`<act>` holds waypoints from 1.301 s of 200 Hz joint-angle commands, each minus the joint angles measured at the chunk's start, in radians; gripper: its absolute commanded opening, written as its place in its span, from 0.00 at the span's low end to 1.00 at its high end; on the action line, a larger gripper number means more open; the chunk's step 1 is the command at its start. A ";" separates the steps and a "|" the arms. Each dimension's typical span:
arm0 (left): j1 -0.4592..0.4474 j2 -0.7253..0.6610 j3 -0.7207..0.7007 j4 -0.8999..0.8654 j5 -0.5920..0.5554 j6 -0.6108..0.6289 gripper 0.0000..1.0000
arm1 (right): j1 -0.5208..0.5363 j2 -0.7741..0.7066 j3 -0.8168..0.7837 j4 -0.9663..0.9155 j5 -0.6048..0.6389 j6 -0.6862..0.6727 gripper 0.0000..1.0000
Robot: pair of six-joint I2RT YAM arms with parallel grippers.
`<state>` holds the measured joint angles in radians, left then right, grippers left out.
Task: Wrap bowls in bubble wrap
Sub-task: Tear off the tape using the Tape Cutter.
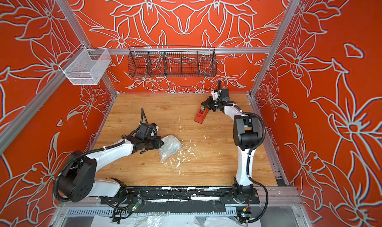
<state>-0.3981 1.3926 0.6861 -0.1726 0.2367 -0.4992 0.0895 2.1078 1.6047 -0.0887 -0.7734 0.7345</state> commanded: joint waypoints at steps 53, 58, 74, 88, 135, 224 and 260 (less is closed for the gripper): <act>0.004 0.010 0.010 -0.015 0.032 -0.017 0.00 | 0.012 -0.055 0.055 -0.029 -0.044 -0.029 0.00; 0.004 0.012 0.010 -0.013 0.033 -0.019 0.00 | 0.013 -0.061 0.048 -0.026 -0.043 -0.027 0.00; 0.004 0.015 0.010 -0.014 0.034 -0.022 0.00 | 0.017 -0.084 0.011 -0.002 -0.041 -0.017 0.00; 0.004 0.016 0.010 -0.017 0.032 -0.024 0.00 | 0.022 -0.106 -0.013 0.003 -0.035 -0.021 0.00; 0.004 0.014 -0.002 -0.019 0.032 -0.043 0.00 | 0.026 -0.148 -0.033 -0.014 -0.029 -0.026 0.00; 0.005 0.029 0.001 -0.008 0.045 -0.065 0.00 | 0.059 -0.245 -0.272 0.117 -0.030 0.019 0.00; 0.005 0.033 0.008 -0.010 0.047 -0.065 0.00 | 0.089 -0.258 -0.397 0.215 -0.042 0.052 0.00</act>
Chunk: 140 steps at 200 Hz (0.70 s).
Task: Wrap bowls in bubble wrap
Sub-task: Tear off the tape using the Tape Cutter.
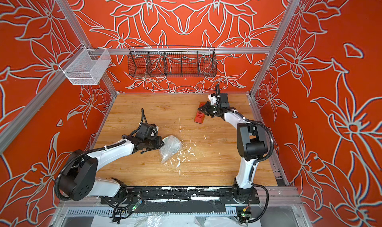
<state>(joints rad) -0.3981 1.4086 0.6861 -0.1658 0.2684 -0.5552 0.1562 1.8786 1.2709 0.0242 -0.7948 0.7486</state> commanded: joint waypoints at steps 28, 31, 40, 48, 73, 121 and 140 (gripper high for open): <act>0.005 0.027 0.022 -0.016 0.013 -0.006 0.00 | 0.045 -0.013 -0.127 0.150 -0.017 0.052 0.00; 0.005 0.030 0.025 -0.018 0.012 -0.005 0.00 | 0.046 -0.011 -0.134 0.155 -0.016 0.053 0.00; 0.005 0.037 0.034 -0.022 0.011 -0.003 0.00 | 0.052 -0.002 -0.152 0.171 -0.017 0.060 0.00; 0.004 0.042 0.040 -0.023 0.014 -0.003 0.00 | 0.057 0.007 -0.166 0.181 -0.017 0.062 0.00; 0.005 0.052 0.047 -0.016 0.022 -0.007 0.00 | 0.060 0.021 -0.229 0.229 -0.008 0.080 0.00; 0.004 0.045 0.054 -0.017 0.025 -0.005 0.00 | 0.060 0.086 -0.277 0.244 0.028 0.070 0.00; 0.004 0.033 0.056 -0.025 0.022 -0.002 0.00 | 0.059 0.107 -0.272 0.213 0.072 0.045 0.00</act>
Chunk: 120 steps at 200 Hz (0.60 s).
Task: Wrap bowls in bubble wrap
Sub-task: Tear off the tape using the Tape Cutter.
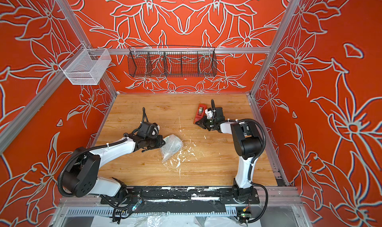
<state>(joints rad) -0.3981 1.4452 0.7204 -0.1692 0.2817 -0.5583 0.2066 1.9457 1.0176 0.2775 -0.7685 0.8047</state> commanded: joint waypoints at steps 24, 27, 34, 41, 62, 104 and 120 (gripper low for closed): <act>0.005 -0.027 0.019 -0.034 -0.001 0.002 0.00 | 0.007 0.052 -0.009 -0.091 0.097 -0.026 0.00; 0.004 -0.030 0.019 -0.035 -0.002 0.002 0.00 | 0.007 0.053 -0.007 -0.100 0.105 -0.028 0.00; 0.004 -0.036 0.017 -0.037 -0.004 0.003 0.00 | 0.007 0.054 -0.004 -0.120 0.126 -0.031 0.00; 0.005 -0.042 0.018 -0.040 -0.007 0.005 0.00 | 0.007 0.055 -0.001 -0.135 0.142 -0.032 0.00; 0.005 -0.049 0.020 -0.044 -0.012 0.007 0.00 | 0.002 0.059 -0.001 -0.169 0.194 -0.028 0.00; 0.008 -0.022 0.036 -0.035 -0.003 0.008 0.00 | -0.012 0.048 0.009 -0.234 0.308 -0.047 0.00; 0.008 -0.011 0.042 -0.031 0.004 0.009 0.00 | -0.015 0.055 0.033 -0.265 0.329 -0.060 0.00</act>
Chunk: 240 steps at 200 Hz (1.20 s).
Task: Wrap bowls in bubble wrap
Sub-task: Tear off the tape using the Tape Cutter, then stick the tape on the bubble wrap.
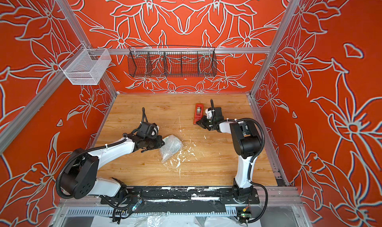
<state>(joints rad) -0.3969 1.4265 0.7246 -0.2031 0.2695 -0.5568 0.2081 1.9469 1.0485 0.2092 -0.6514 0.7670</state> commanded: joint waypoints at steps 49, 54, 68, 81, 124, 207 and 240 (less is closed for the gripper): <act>0.007 0.014 0.039 0.004 0.014 0.005 0.00 | -0.018 0.038 -0.012 -0.238 0.295 -0.048 0.00; 0.008 0.015 0.041 0.003 0.015 0.005 0.00 | -0.017 0.031 -0.021 -0.240 0.298 -0.052 0.00; 0.008 0.025 0.047 0.001 0.016 0.007 0.00 | -0.019 0.006 -0.049 -0.229 0.289 -0.056 0.00; 0.007 0.036 0.053 0.001 0.019 0.007 0.00 | -0.020 -0.011 -0.071 -0.219 0.272 -0.056 0.00; 0.007 0.044 0.055 0.004 0.028 -0.001 0.00 | -0.022 -0.013 -0.094 -0.179 0.231 -0.051 0.00; 0.006 0.040 0.020 0.026 0.029 0.050 0.00 | 0.172 -0.298 -0.074 -0.258 -0.070 -0.211 0.00; 0.004 0.037 0.012 0.033 0.034 0.065 0.00 | 0.275 -0.369 -0.085 -0.276 -0.135 -0.190 0.00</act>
<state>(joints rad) -0.3935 1.4693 0.7502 -0.1833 0.2829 -0.5167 0.4355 1.6165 0.9661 -0.0097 -0.7013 0.6022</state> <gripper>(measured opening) 0.095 0.045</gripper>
